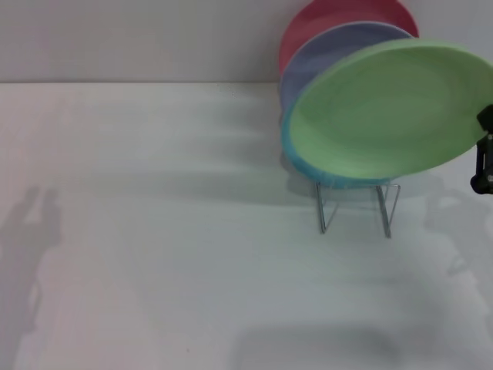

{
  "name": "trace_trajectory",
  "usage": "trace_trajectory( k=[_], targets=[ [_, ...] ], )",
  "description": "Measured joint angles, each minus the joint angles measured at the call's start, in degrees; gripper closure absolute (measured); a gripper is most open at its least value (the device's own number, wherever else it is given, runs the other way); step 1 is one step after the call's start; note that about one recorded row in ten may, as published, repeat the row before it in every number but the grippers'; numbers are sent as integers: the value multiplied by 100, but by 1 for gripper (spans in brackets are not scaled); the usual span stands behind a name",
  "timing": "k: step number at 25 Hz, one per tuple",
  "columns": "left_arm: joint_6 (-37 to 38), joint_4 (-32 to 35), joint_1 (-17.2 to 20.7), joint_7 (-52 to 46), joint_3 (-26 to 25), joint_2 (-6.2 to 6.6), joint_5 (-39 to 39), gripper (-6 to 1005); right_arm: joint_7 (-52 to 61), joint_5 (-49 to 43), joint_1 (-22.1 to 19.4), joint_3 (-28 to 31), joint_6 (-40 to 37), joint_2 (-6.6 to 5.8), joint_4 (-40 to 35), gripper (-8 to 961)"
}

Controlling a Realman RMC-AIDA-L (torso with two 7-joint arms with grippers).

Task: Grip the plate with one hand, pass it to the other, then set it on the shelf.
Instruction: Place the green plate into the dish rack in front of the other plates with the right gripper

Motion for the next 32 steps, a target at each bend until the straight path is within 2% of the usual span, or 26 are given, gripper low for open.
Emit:
trace_trajectory(
  k=[17, 32],
  targets=[
    [60, -77, 74, 3, 36, 9, 0, 658, 8, -43, -48, -86, 435, 17, -28, 933],
    [161, -77, 114, -34, 42, 19, 57, 657, -12, -43, -49, -86, 485, 25, -2, 931]
  ],
)
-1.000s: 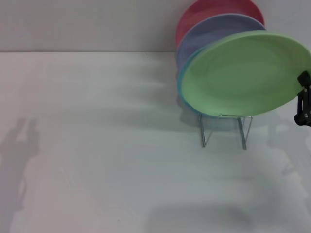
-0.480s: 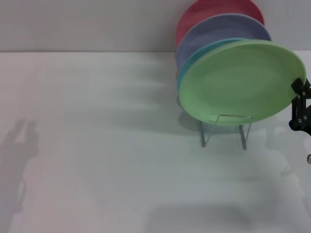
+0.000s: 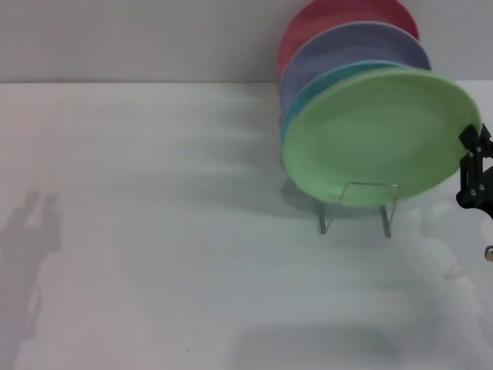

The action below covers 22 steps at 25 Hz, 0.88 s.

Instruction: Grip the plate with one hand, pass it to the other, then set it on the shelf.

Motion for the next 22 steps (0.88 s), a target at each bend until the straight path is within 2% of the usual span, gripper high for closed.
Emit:
trace_trajectory(
  k=[5, 10, 12, 14, 20, 22],
  targets=[
    [59, 0, 25, -16, 0, 7, 4, 657, 15, 0, -9, -8, 37, -5, -15, 918],
    [72, 0, 48, -30, 0, 8, 6, 656, 18, 0, -34, -8, -5, -8, 4, 763],
    [80, 0, 64, -31, 0, 8, 6, 656, 64, 0, -64, -9, -137, -10, 7, 665],
    [81, 0, 71, -32, 0, 9, 6, 656, 107, 0, -73, -10, -219, -13, 8, 665],
    [85, 0, 82, 1, -12, 9, 6, 656, 713, 49, -313, 50, -1345, -17, 29, 664],
    [85, 25, 85, 32, -41, 9, 5, 656, 1147, 438, -546, 367, -1905, -17, 0, 664]
  ],
)
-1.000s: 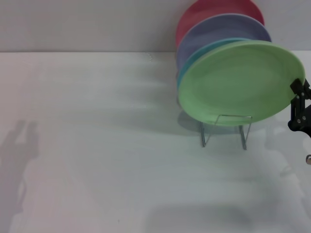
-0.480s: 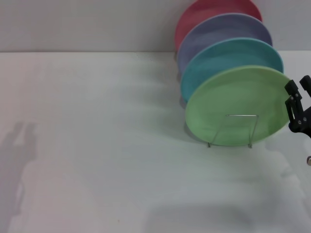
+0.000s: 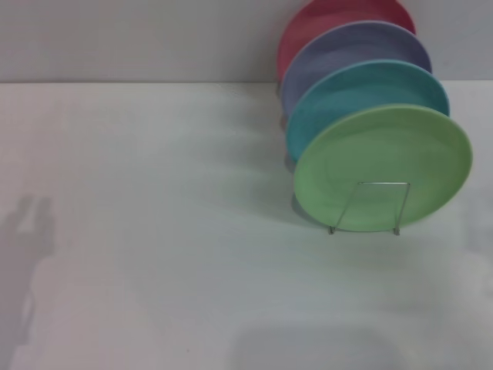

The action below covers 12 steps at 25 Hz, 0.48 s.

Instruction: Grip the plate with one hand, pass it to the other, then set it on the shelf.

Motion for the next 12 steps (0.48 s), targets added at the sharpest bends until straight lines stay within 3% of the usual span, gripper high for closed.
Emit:
trace_trajectory(
  k=[4, 5, 10, 12],
  targets=[
    [-24, 107, -59, 558, 0, 0, 2, 655, 643, 464, -47, 333, 1, -14, -377, 664],
    [-33, 177, -115, 926, 26, 1, 37, 655, 1320, 589, 49, 456, 242, -26, -836, 665],
    [-519, 324, -334, 2996, 66, -27, 202, 655, 2280, 649, 285, 744, 735, -44, -1573, 619],
    [-673, 297, -346, 3202, 39, -28, 189, 583, 2313, 695, 306, 847, 789, -47, -1643, 589]
  ],
)
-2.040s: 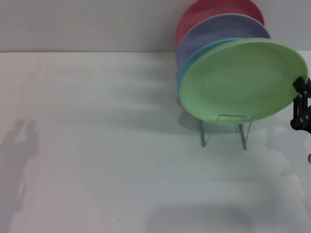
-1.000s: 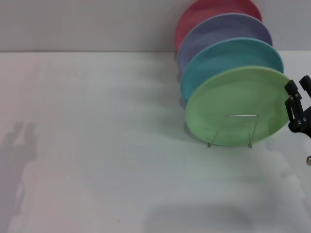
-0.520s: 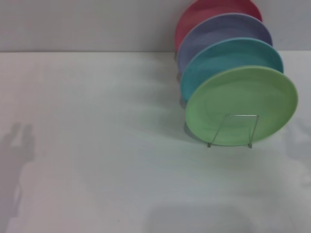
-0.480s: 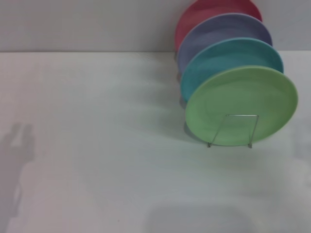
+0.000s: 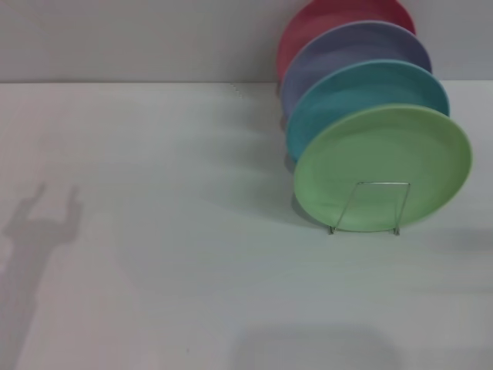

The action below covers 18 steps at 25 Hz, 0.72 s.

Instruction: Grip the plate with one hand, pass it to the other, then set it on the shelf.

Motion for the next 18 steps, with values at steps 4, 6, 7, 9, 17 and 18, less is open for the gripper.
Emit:
trace_trajectory(
  k=[4, 6, 7, 9, 17, 18],
  targets=[
    [-334, -39, -17, 234, -195, -12, -73, 452, 5, 210, 112, 171, 192, -30, -207, 452],
    [-367, -39, -9, 244, -278, -22, -88, 405, -74, 255, 178, 210, 267, -65, -261, 384],
    [-381, -42, 2, 247, -315, -24, -92, 381, -132, 287, 211, 214, 317, -84, -265, 365],
    [-414, -43, 23, 255, -344, -27, -92, 334, -225, 345, 295, 206, 454, -130, -268, 326],
    [-940, -38, 20, 272, -348, -12, -83, 137, -340, 423, 499, 273, 947, -170, -281, 287],
    [-1032, -38, -7, 275, -337, -8, -64, 137, -347, 477, 515, 274, 1031, -170, -281, 287]
  ],
)
